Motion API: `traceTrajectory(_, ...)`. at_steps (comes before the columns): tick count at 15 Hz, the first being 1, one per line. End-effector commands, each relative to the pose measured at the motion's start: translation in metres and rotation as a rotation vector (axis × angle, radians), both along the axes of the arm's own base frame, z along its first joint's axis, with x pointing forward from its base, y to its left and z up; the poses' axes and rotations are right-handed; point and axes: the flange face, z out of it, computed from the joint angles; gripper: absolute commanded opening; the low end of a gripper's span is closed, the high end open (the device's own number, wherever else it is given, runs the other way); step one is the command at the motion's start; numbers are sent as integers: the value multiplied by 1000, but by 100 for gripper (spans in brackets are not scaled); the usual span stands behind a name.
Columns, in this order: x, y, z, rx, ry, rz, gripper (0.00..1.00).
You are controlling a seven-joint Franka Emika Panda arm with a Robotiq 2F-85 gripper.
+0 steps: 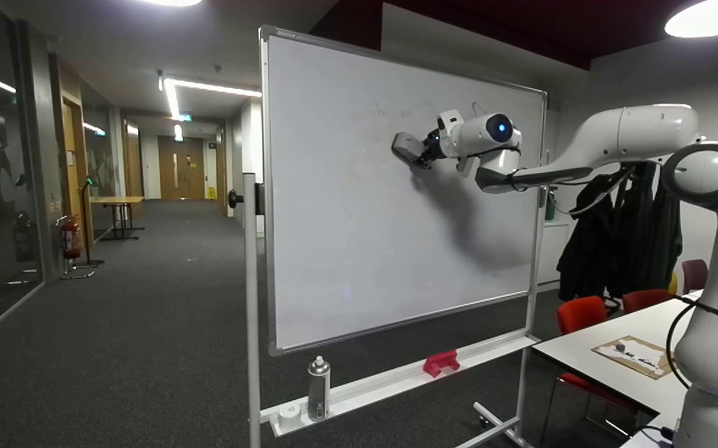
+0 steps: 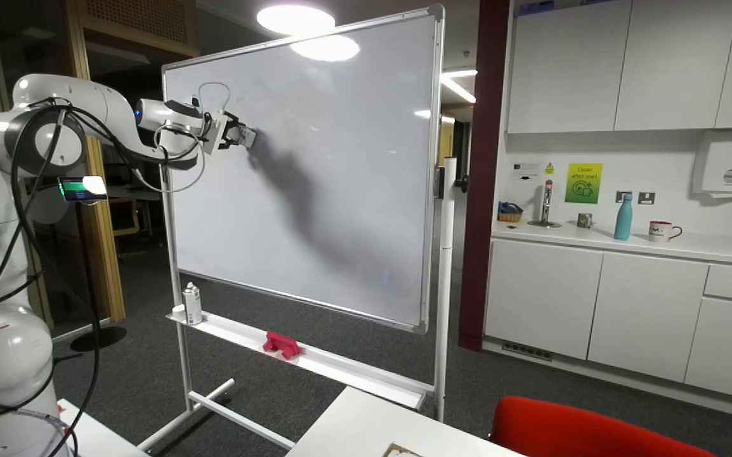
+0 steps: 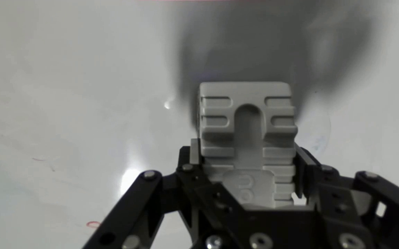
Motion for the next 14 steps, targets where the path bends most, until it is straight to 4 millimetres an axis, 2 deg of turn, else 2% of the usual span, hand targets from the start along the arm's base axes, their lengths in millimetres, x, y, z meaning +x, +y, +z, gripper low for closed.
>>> traceTrajectory(1, 12, 0, -3, 14, 4, -9, 35)
traceTrajectory(6, -8, -1, 58, 115, -69, -9, 35)
traceTrajectory(10, -15, -21, 108, 222, -134, -26, 35)
traceTrajectory(12, -14, -32, 121, 258, -153, -40, 35)
traceTrajectory(14, -9, -41, 120, 270, -154, -50, 35)
